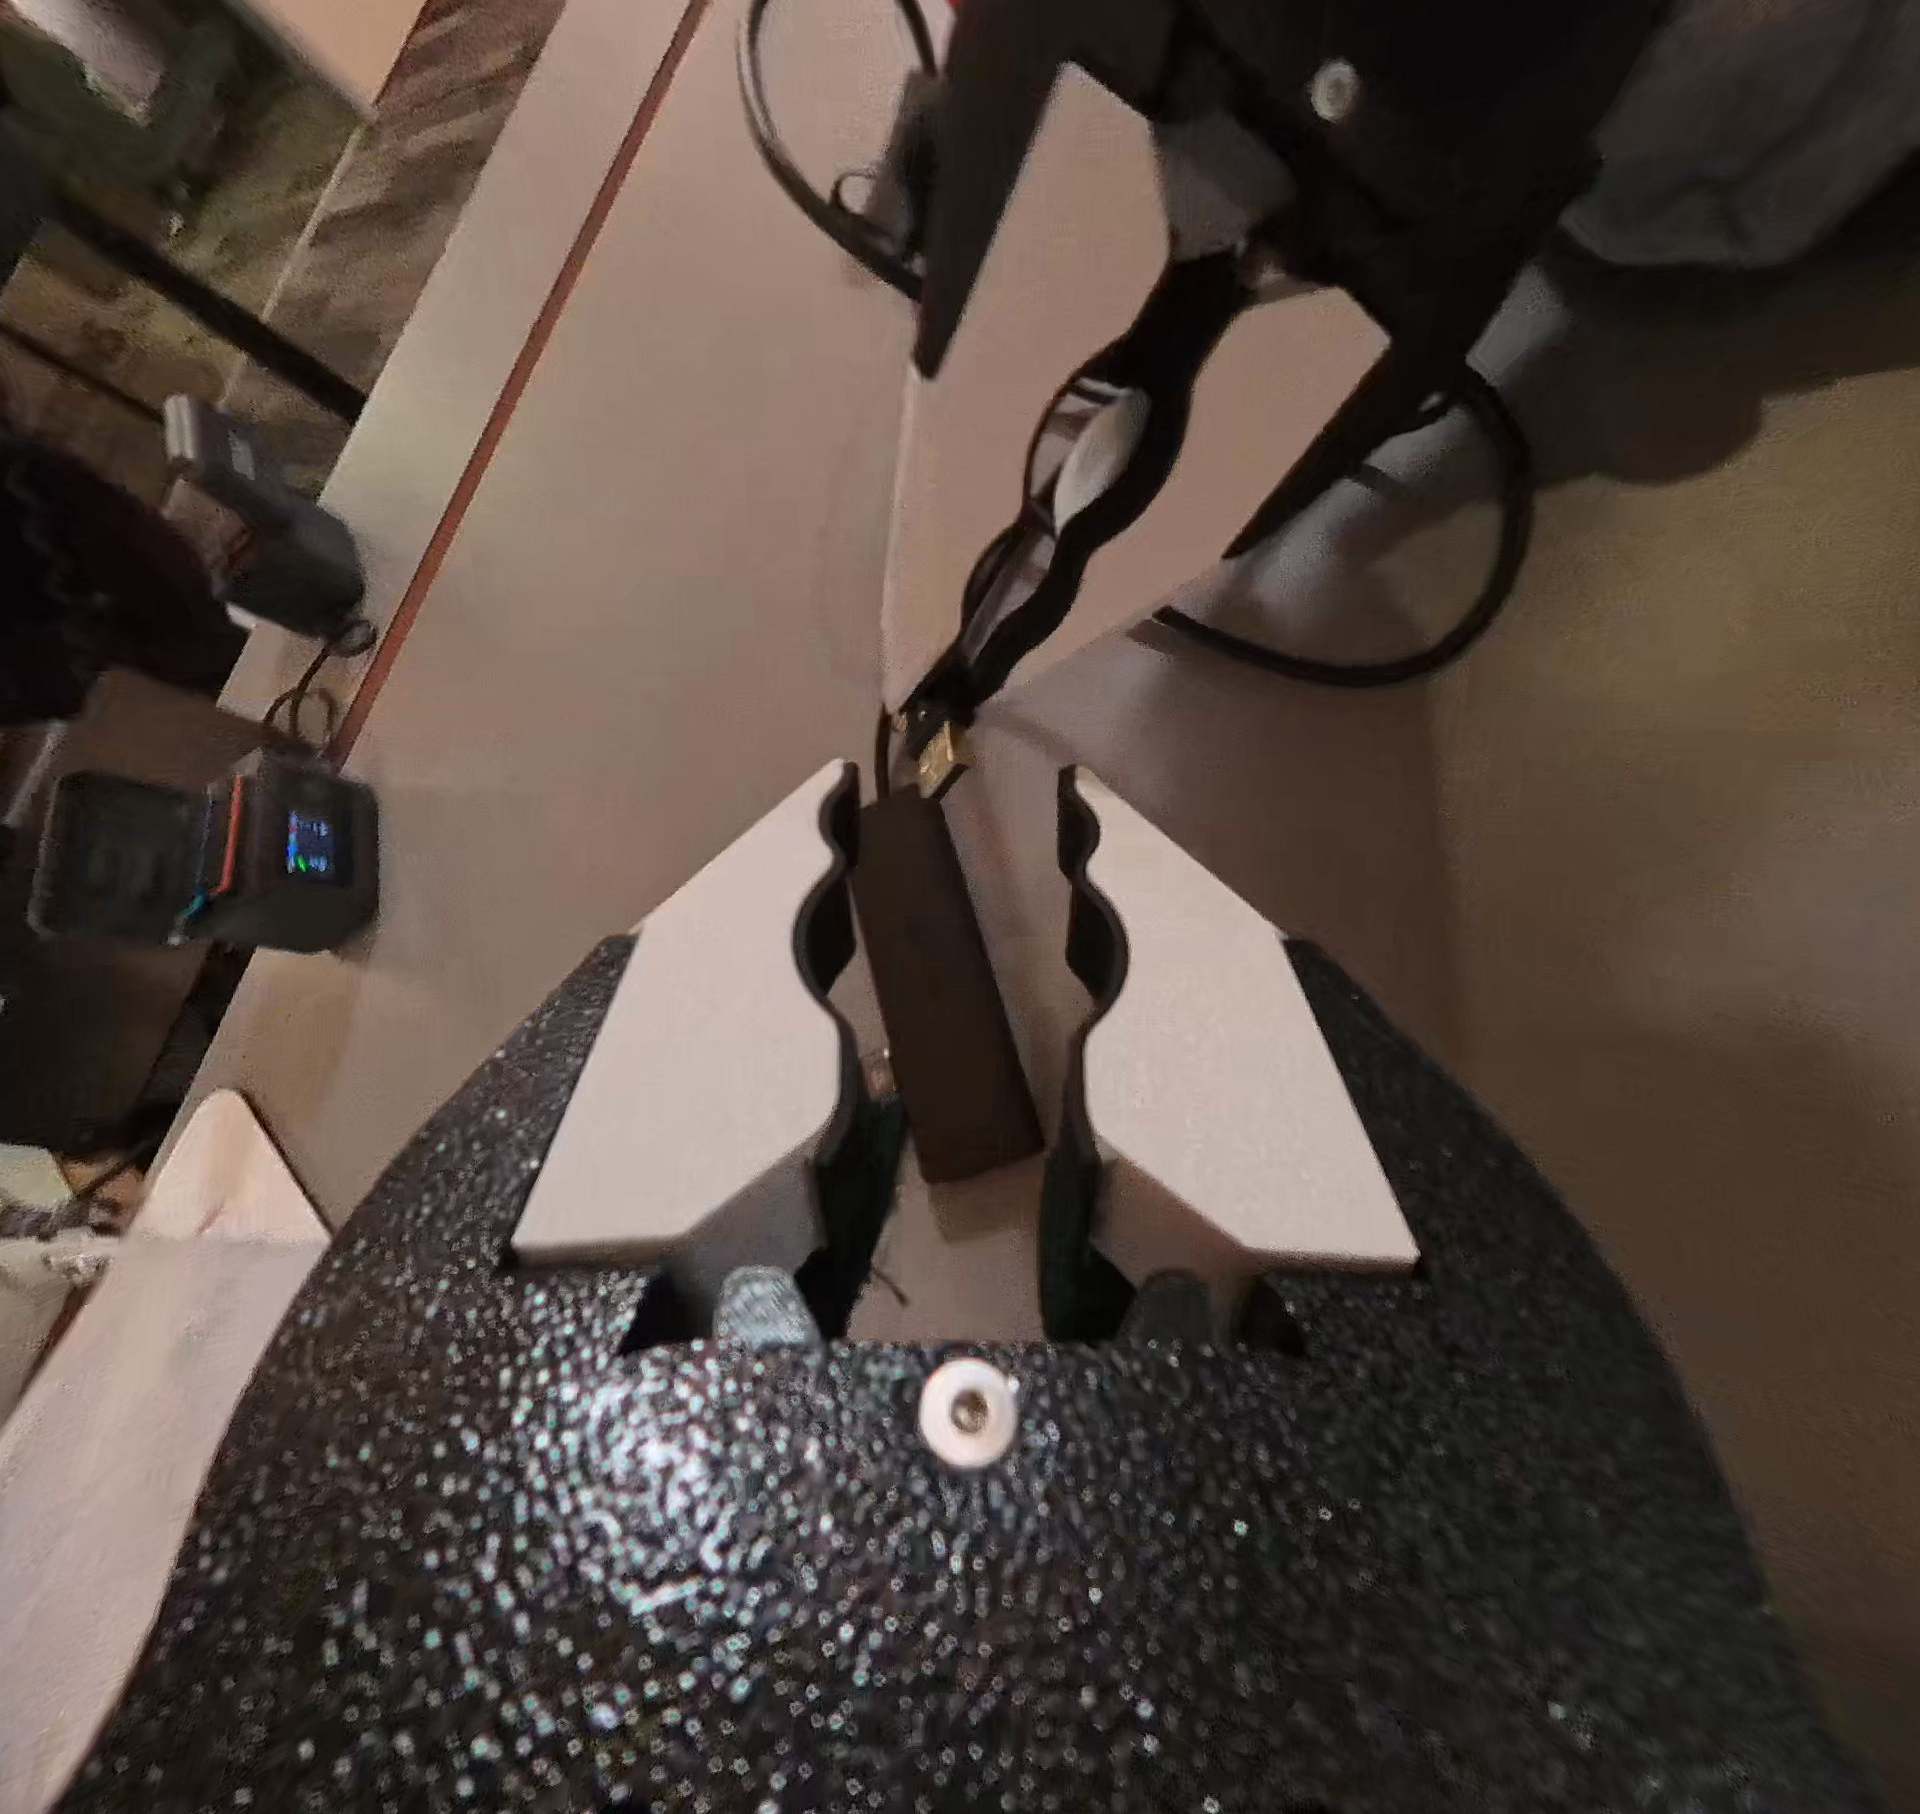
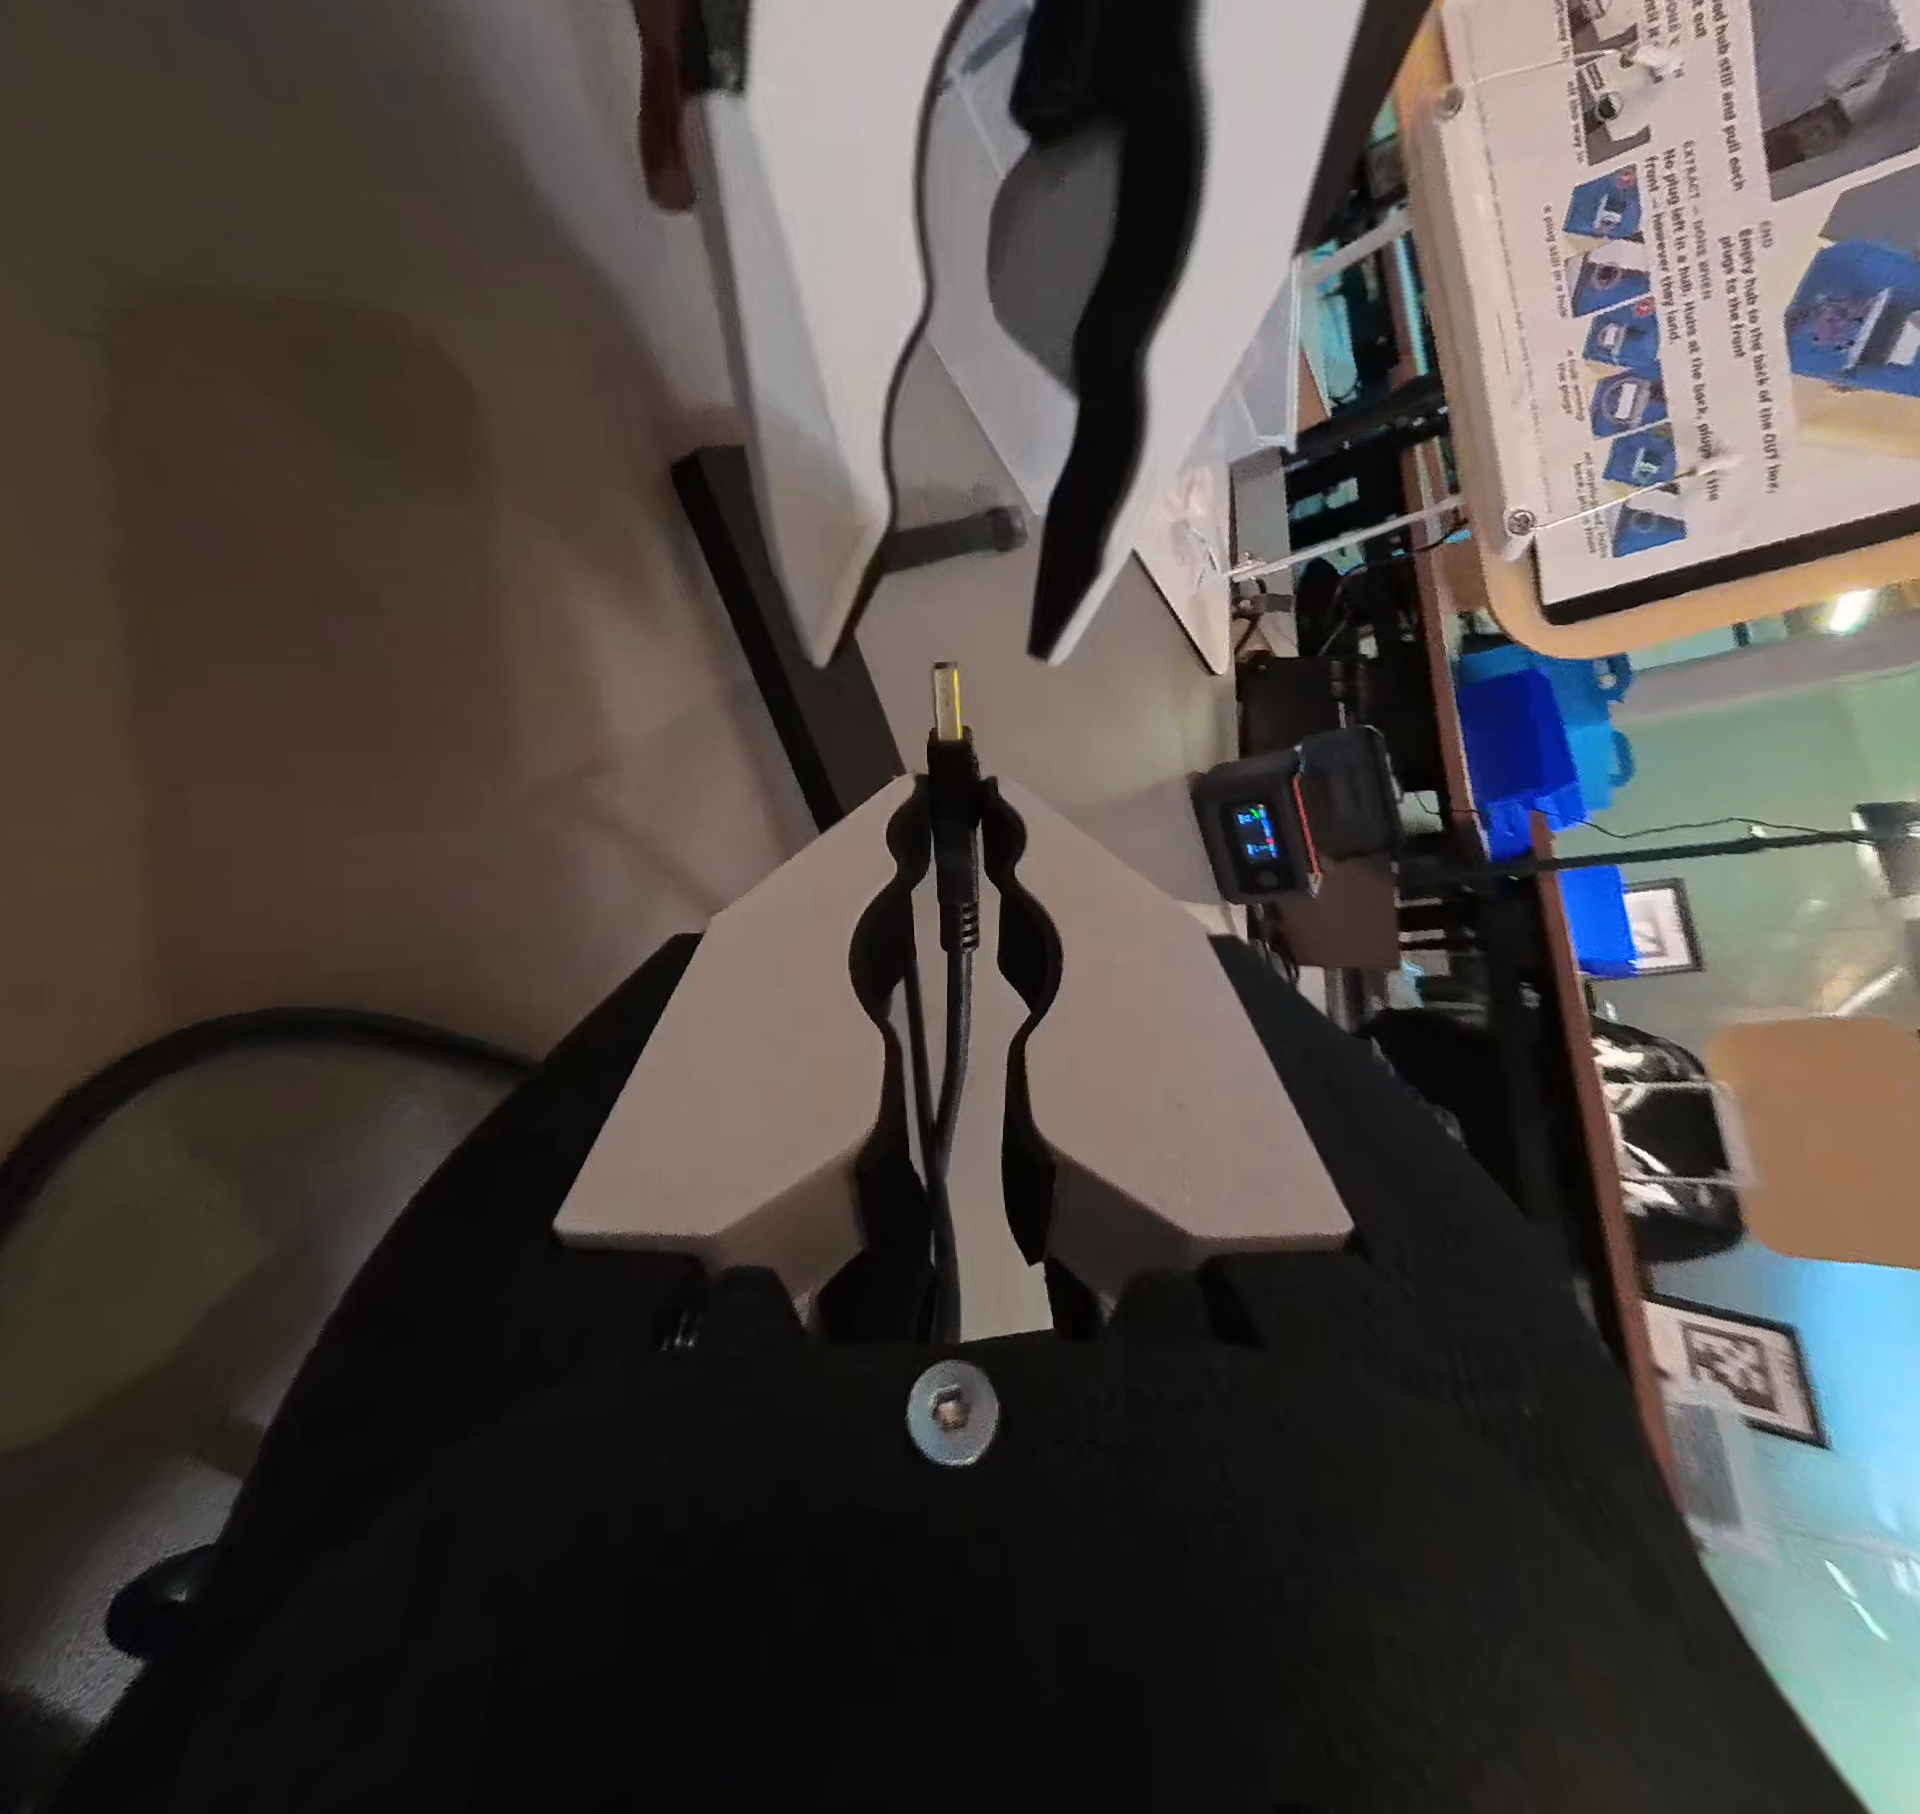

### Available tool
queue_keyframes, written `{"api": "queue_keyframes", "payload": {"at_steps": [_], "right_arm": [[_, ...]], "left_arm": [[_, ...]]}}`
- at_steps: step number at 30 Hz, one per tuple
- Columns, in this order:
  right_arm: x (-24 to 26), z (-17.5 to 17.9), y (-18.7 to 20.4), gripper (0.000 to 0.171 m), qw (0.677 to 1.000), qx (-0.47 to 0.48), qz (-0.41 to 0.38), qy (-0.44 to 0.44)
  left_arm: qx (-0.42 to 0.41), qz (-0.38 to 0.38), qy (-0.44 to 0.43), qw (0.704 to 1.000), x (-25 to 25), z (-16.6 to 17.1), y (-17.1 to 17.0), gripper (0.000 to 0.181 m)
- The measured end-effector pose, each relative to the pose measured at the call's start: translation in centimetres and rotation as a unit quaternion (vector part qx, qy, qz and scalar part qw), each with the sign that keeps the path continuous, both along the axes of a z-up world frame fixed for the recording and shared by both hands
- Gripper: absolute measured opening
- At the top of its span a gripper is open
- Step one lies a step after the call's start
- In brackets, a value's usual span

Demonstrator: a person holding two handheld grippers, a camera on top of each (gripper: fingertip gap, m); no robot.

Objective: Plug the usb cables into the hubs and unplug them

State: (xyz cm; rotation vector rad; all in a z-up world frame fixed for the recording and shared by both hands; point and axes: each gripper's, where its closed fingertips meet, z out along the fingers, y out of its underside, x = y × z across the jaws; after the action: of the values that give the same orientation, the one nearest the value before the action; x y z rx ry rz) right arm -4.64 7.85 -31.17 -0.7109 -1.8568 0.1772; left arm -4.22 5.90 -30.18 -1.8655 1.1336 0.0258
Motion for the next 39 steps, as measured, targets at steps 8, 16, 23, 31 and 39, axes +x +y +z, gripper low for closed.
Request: {"api": "queue_keyframes", "payload": {"at_steps": [8,16,23,31,39], "right_arm": [[0.4,-0.2,-0.9,0.007,0.999,-0.027,0.023,-0.018],[0.8,2.9,0.5,0.029,0.995,-0.074,-0.009,0.063],[3.1,10.4,-2.9,0.016,0.919,-0.323,0.113,0.195],[1.6,12.3,-1.6,0.035,0.744,-0.61,0.112,0.251],[3.2,14.8,-1.0,0.019,0.656,-0.66,0.167,0.327]], "left_arm": [[0.023,-0.042,0.05,0.998,1.1,-0.8,0.0,0.011],[0.095,0.014,-0.023,0.995,-0.5,2.8,1.2,0.002],[0.191,0.07,-0.298,0.933,-3.4,10.6,1.4,0.002],[0.16,-0.02,-0.556,0.815,-1.2,13.9,0.1,0.001],[0.088,-0.081,-0.657,0.745,1.6,13.2,0.0,0.001]]}}
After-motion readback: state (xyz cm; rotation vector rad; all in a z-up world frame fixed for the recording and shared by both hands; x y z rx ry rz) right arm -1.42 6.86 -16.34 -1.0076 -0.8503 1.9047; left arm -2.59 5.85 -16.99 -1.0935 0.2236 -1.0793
